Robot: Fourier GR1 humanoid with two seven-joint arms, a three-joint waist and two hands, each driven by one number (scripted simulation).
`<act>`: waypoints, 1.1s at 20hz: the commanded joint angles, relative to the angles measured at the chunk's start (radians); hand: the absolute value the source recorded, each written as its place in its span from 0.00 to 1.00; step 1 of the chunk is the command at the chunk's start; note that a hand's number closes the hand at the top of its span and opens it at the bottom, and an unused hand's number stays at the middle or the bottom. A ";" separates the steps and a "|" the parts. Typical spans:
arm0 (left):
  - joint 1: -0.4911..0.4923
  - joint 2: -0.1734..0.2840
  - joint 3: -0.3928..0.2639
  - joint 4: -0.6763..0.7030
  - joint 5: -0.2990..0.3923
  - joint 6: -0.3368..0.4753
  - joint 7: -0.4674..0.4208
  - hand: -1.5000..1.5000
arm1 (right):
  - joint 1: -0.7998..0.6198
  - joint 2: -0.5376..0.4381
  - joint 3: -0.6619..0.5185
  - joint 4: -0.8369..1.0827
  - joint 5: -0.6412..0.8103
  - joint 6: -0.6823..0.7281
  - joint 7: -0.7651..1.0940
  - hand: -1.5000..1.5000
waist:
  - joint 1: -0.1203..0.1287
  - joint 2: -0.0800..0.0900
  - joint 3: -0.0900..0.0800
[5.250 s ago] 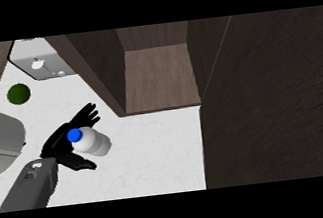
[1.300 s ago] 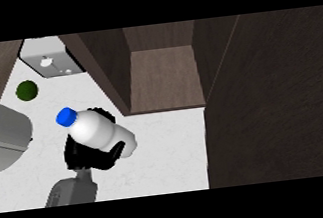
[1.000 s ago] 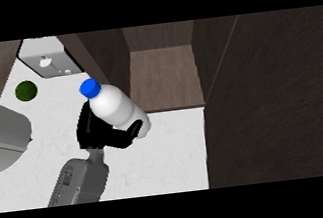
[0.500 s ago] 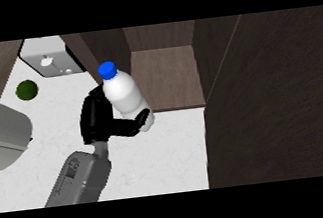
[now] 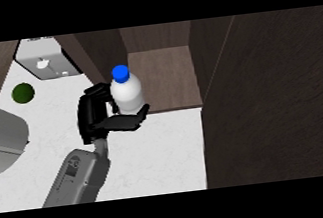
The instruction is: Pick up the bottled water, place it into the cabinet and close the cabinet
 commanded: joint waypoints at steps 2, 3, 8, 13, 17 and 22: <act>-0.302 -0.003 -0.009 0.140 -0.074 0.047 0.091 1.00 | -0.009 -0.007 -0.009 0.038 -0.009 0.023 -0.025 0.00 | -0.057 0.020 0.009; -0.300 -0.011 -0.028 0.110 -0.086 0.073 0.106 1.00 | 0.022 -0.010 0.013 -0.012 -0.008 0.020 -0.007 0.00 | -0.067 0.016 0.009; -0.298 0.018 -0.035 0.165 -0.121 0.114 0.113 1.00 | -0.041 0.005 -0.003 0.025 -0.023 0.009 -0.001 0.00 | -0.073 0.027 0.008; -0.301 0.042 -0.038 0.188 -0.146 0.149 0.126 1.00 | -0.012 0.007 0.041 0.035 0.004 0.019 -0.005 0.00 | -0.086 0.028 0.007; -0.298 0.081 -0.063 0.212 -0.191 0.177 0.141 1.00 | -0.054 -0.009 -0.012 0.044 -0.026 0.020 0.001 0.00 | -0.082 0.031 0.008; -0.301 0.110 -0.096 0.262 -0.257 0.234 0.159 1.00 | -0.064 0.001 0.009 0.053 0.002 0.012 0.001 0.00 | -0.083 0.031 0.008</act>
